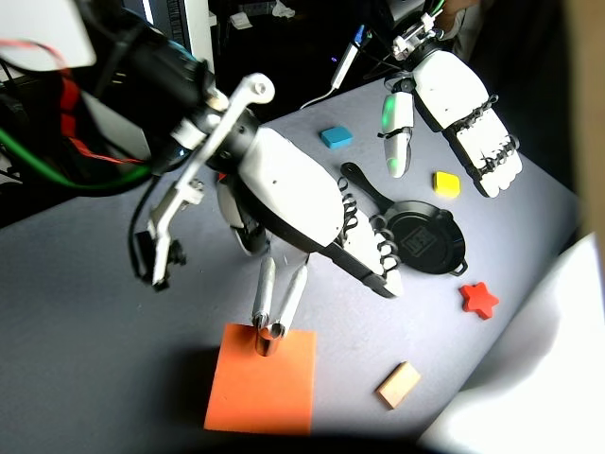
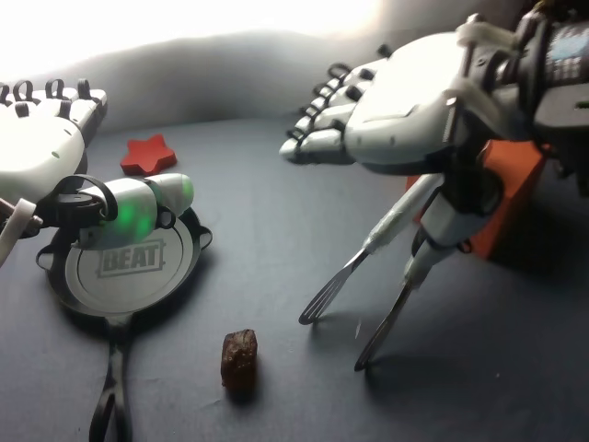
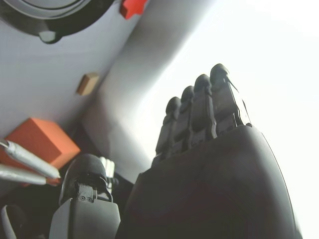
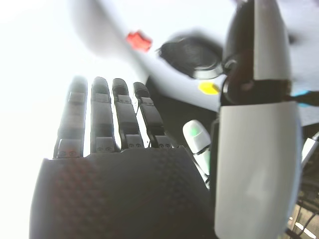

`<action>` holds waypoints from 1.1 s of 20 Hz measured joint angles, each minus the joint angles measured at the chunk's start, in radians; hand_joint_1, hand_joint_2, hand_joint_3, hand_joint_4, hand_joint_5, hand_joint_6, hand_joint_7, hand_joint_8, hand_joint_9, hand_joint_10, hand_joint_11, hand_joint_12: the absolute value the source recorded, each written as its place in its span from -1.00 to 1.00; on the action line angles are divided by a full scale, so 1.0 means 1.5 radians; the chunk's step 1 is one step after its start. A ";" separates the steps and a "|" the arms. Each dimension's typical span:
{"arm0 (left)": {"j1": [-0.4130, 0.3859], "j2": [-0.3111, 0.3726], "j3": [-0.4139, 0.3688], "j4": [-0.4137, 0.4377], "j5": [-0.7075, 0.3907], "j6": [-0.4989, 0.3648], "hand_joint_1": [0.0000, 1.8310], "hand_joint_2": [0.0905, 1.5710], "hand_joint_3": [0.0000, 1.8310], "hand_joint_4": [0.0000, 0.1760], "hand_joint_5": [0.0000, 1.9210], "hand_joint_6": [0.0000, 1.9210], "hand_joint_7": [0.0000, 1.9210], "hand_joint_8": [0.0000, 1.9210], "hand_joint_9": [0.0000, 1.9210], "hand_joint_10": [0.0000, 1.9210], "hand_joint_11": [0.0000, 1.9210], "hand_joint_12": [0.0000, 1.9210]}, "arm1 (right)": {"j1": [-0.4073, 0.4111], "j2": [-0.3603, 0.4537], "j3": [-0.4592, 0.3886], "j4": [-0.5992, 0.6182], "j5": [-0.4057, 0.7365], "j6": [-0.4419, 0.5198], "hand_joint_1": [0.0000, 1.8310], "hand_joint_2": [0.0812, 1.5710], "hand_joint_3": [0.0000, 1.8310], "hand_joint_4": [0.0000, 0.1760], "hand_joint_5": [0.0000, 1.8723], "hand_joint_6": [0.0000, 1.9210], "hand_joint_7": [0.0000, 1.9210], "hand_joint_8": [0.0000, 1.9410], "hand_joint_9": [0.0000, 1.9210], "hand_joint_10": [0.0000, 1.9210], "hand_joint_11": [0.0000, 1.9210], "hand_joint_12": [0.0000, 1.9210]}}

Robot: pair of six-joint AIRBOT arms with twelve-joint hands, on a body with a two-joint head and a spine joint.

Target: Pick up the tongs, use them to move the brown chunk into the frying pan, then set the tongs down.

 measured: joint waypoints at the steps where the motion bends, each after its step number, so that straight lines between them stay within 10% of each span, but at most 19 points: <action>1: 0.002 0.000 0.001 0.000 0.000 0.000 -1.00 0.45 -0.99 -1.00 -1.00 -1.00 -1.00 -1.00 -1.00 -1.00 -0.99 -0.99 | -0.003 -0.005 0.007 -0.002 -0.002 0.000 0.09 0.02 -1.00 -1.00 -1.00 -1.00 -1.00 -1.00 -1.00 -1.00 -1.00 -1.00; 22: -0.001 0.000 0.005 -0.001 0.007 0.000 -1.00 0.44 -1.00 -1.00 -1.00 -1.00 -1.00 -1.00 -1.00 -1.00 -1.00 -1.00 | -0.056 -0.053 0.087 -0.006 -0.025 -0.094 0.21 0.05 -1.00 -1.00 -1.00 -1.00 -1.00 -1.00 -1.00 -1.00 -1.00 -1.00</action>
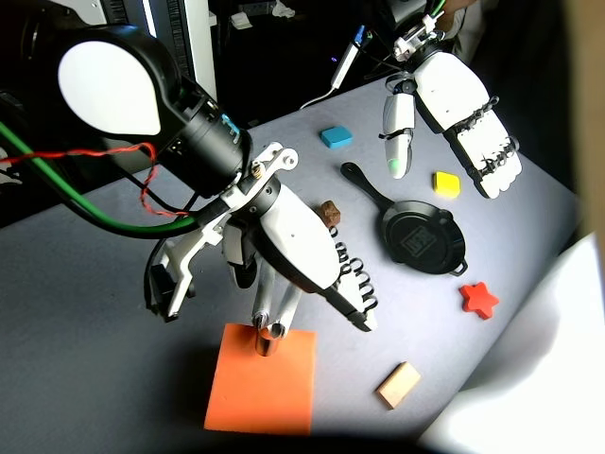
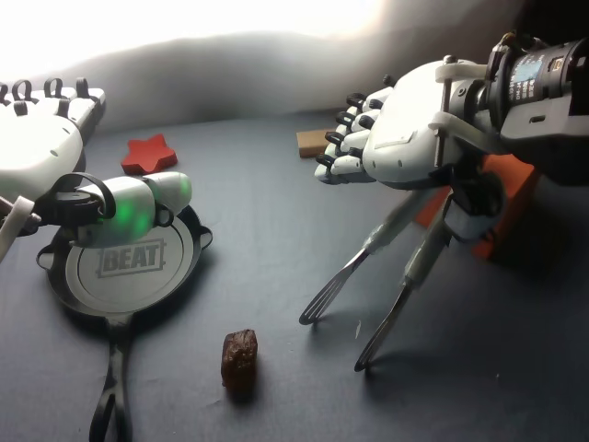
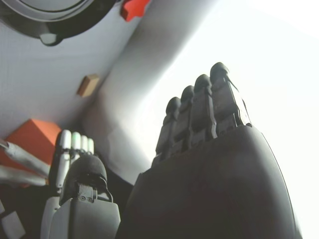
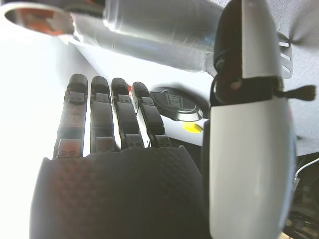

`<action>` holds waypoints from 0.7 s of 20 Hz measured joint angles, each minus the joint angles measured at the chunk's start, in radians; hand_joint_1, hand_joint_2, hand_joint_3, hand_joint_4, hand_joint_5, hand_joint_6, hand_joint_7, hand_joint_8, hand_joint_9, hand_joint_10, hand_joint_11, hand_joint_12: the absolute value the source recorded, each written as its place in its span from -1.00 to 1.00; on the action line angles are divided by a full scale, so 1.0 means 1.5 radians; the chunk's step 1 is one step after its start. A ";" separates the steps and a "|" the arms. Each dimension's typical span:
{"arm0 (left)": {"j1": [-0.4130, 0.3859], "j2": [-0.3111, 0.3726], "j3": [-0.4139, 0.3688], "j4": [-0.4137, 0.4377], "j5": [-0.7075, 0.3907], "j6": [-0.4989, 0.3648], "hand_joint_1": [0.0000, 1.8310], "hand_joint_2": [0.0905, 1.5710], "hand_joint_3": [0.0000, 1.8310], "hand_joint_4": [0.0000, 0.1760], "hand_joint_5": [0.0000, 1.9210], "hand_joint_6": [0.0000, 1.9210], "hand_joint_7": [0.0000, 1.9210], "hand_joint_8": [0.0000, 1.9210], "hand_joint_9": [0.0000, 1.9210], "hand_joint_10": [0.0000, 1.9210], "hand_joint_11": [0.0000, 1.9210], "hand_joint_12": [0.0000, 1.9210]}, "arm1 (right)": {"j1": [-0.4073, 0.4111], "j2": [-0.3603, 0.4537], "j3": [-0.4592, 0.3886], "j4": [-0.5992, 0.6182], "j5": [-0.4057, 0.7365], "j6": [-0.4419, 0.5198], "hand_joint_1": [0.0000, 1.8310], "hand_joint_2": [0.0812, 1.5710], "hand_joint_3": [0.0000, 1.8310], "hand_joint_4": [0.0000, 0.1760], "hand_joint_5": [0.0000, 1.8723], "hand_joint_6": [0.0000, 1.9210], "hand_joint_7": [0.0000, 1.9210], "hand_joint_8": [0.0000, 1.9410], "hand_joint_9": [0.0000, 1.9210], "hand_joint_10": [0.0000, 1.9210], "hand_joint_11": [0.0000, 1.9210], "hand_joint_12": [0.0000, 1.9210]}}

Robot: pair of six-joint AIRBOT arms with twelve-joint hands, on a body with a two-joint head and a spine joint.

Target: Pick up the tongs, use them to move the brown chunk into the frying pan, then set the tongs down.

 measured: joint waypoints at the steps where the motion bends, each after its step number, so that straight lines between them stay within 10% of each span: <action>1: 0.000 0.000 0.001 0.000 0.006 0.000 -1.00 0.44 -1.00 -1.00 -1.00 -1.00 -1.00 -1.00 -1.00 -1.00 -1.00 -1.00 | -0.002 -0.002 0.003 0.001 0.000 -0.004 0.19 0.07 -1.00 -1.00 -1.00 -1.00 -1.00 -1.00 -1.00 -1.00 -1.00 -1.00; 14: 0.000 -0.004 0.011 -0.002 0.024 -0.005 -1.00 0.44 -1.00 -1.00 -1.00 -1.00 -1.00 -1.00 -1.00 -1.00 -0.99 -0.99 | -0.068 -0.050 0.062 -0.016 0.019 -0.003 0.24 0.07 -1.00 -1.00 -1.00 -1.00 -1.00 -1.00 -1.00 -1.00 -1.00 -1.00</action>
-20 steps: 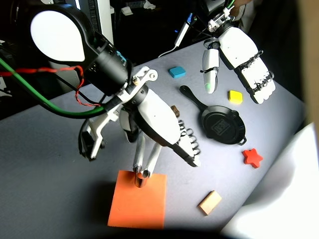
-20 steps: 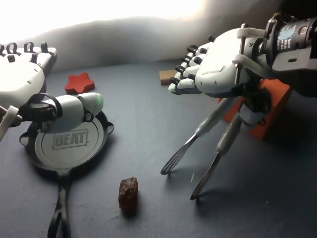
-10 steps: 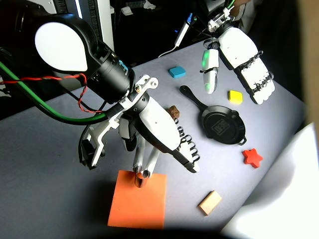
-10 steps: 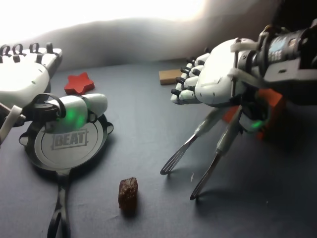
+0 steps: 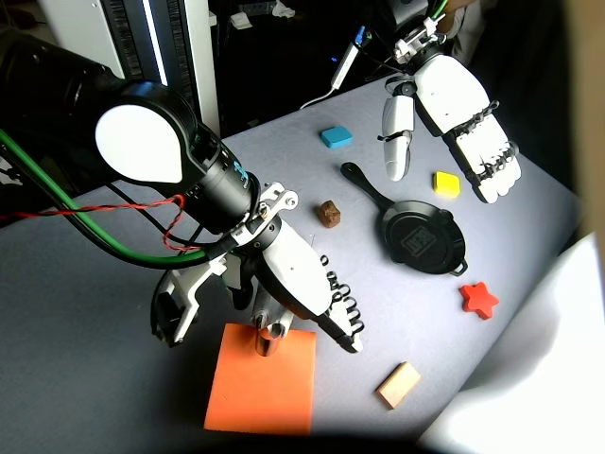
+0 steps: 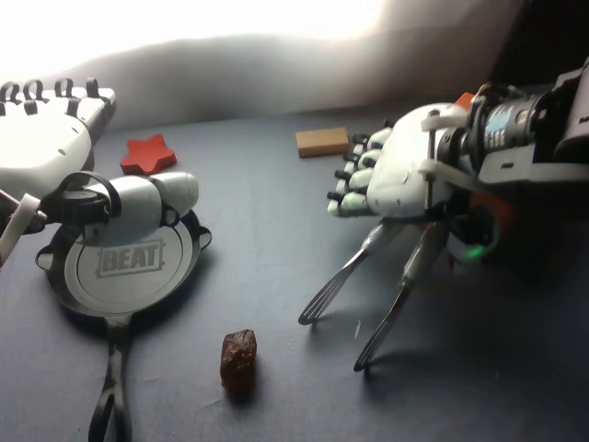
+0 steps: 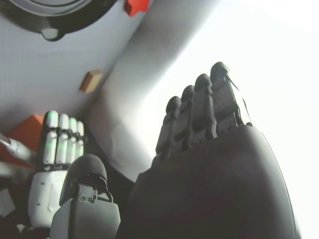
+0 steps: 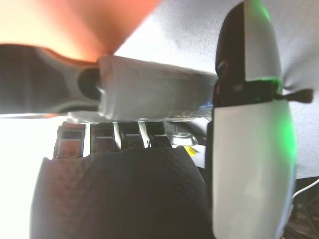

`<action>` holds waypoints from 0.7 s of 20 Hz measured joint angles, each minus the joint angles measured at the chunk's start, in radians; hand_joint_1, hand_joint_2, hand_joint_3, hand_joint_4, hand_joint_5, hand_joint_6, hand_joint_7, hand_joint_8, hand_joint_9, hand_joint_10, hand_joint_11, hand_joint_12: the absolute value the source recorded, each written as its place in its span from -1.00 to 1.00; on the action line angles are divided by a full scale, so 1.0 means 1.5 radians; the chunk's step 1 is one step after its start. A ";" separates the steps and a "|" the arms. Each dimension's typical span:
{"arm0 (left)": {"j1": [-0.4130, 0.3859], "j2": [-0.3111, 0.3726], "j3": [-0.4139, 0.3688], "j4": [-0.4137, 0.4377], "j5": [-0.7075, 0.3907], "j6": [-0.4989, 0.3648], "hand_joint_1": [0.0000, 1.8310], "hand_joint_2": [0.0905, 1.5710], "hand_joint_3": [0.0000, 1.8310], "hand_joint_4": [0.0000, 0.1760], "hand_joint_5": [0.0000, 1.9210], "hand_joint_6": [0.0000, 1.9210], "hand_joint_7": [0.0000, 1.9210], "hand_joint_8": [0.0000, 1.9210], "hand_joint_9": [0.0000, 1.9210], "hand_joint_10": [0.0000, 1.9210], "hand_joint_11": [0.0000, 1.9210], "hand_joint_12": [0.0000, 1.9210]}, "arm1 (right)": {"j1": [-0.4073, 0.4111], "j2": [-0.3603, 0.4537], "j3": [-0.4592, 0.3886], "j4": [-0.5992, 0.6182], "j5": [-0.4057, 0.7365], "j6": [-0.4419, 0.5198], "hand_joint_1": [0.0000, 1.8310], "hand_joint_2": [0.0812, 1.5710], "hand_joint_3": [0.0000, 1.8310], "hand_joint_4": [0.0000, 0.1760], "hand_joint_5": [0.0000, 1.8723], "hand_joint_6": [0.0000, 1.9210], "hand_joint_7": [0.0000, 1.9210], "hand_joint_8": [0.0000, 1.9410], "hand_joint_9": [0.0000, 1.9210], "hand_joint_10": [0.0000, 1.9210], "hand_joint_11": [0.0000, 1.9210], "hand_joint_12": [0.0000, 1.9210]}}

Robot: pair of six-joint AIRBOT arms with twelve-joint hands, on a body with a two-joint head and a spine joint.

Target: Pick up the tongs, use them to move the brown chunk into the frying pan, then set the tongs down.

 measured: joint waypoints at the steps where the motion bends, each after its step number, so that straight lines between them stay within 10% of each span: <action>1: 0.000 0.000 0.000 -0.004 0.000 0.000 -1.00 0.43 -1.00 -1.00 -1.00 -1.00 -1.00 -1.00 -1.00 -1.00 -1.00 -1.00 | 0.000 -0.001 0.000 -0.002 0.002 0.000 0.23 0.09 -1.00 -1.00 -1.00 -1.00 -1.00 -1.00 -1.00 -1.00 -1.00 -1.00; 14: 0.000 0.000 -0.006 -0.005 -0.010 0.005 -1.00 0.43 -1.00 -1.00 -1.00 -1.00 -1.00 -1.00 -1.00 -1.00 -0.98 -0.99 | 0.000 -0.001 0.002 -0.011 0.006 0.001 0.21 0.08 -1.00 -1.00 -1.00 -1.00 -0.99 -1.00 -1.00 -1.00 -1.00 -1.00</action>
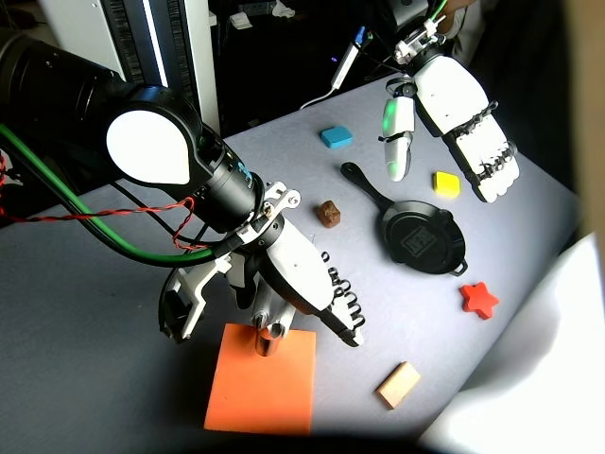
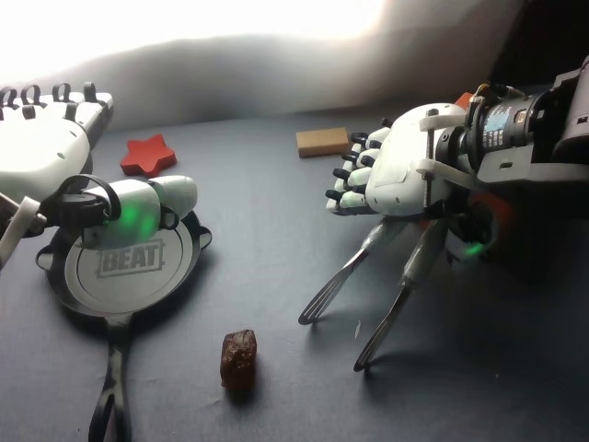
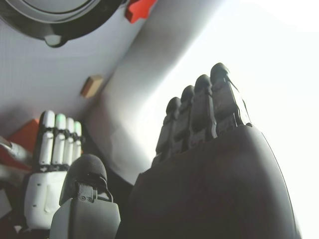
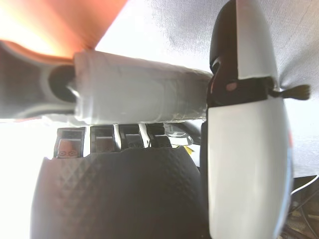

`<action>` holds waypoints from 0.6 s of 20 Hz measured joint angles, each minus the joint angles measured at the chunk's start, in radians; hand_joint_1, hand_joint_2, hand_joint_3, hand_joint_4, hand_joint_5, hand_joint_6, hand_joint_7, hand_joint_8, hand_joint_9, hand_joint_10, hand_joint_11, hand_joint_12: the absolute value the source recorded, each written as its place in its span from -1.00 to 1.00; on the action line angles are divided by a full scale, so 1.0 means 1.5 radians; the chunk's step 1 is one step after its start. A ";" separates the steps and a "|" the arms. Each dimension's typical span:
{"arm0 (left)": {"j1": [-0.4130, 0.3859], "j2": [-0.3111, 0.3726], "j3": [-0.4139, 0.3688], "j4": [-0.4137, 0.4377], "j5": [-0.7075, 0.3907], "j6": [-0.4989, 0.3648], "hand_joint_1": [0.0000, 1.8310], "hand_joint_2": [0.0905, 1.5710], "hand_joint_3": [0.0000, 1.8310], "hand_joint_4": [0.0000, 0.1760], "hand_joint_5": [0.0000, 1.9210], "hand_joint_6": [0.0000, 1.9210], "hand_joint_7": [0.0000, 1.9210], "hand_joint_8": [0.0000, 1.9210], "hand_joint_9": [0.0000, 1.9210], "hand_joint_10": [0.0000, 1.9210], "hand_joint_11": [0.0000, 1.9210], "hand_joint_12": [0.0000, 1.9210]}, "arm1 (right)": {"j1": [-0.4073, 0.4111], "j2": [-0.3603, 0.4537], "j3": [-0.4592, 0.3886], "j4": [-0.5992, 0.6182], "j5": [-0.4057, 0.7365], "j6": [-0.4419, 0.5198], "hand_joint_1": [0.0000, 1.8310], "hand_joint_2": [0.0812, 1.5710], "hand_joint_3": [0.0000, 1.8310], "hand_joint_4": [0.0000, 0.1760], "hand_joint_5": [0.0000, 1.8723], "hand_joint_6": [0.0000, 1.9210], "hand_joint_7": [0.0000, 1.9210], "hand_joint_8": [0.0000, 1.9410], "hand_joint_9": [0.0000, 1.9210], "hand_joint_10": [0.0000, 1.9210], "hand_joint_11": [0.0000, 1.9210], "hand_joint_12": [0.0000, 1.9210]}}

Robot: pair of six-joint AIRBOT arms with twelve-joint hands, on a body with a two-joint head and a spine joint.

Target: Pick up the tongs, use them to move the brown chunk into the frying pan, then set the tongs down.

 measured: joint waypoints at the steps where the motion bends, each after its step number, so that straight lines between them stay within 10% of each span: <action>1: 0.002 0.000 -0.004 0.000 -0.001 0.000 -1.00 0.44 -1.00 -1.00 -1.00 -1.00 -1.00 -1.00 -1.00 -1.00 -0.99 -0.99 | 0.000 0.000 0.000 0.000 0.000 0.000 0.21 0.08 -1.00 -1.00 -0.99 -1.00 -0.98 -0.99 -0.99 -1.00 -1.00 -1.00; 4: 0.003 0.000 -0.007 -0.003 -0.001 0.000 -1.00 0.44 -1.00 -1.00 -1.00 -1.00 -1.00 -1.00 -1.00 -1.00 -0.99 -0.99 | 0.000 0.000 0.000 0.000 0.000 0.000 0.21 0.08 -1.00 -1.00 -0.99 -1.00 -0.97 -0.99 -0.99 -0.99 -1.00 -1.00; 7: 0.004 0.000 -0.014 -0.003 -0.012 0.000 -1.00 0.44 -1.00 -1.00 -1.00 -1.00 -0.97 -0.99 -0.98 -0.99 -0.96 -0.97 | 0.000 0.000 0.000 -0.001 0.000 0.001 0.14 0.14 -0.99 -1.00 -0.77 -0.95 -0.72 -0.97 -0.78 -0.94 -1.00 -0.26; 12: 0.009 0.000 -0.014 -0.005 -0.022 -0.001 -1.00 0.44 -1.00 -1.00 -1.00 -1.00 -0.98 -0.99 -0.98 -0.99 -0.97 -0.96 | 0.000 0.000 0.000 -0.001 0.000 0.001 0.17 0.23 -0.98 -1.00 -0.60 -0.92 -0.52 -0.97 -0.59 -0.88 -1.00 0.24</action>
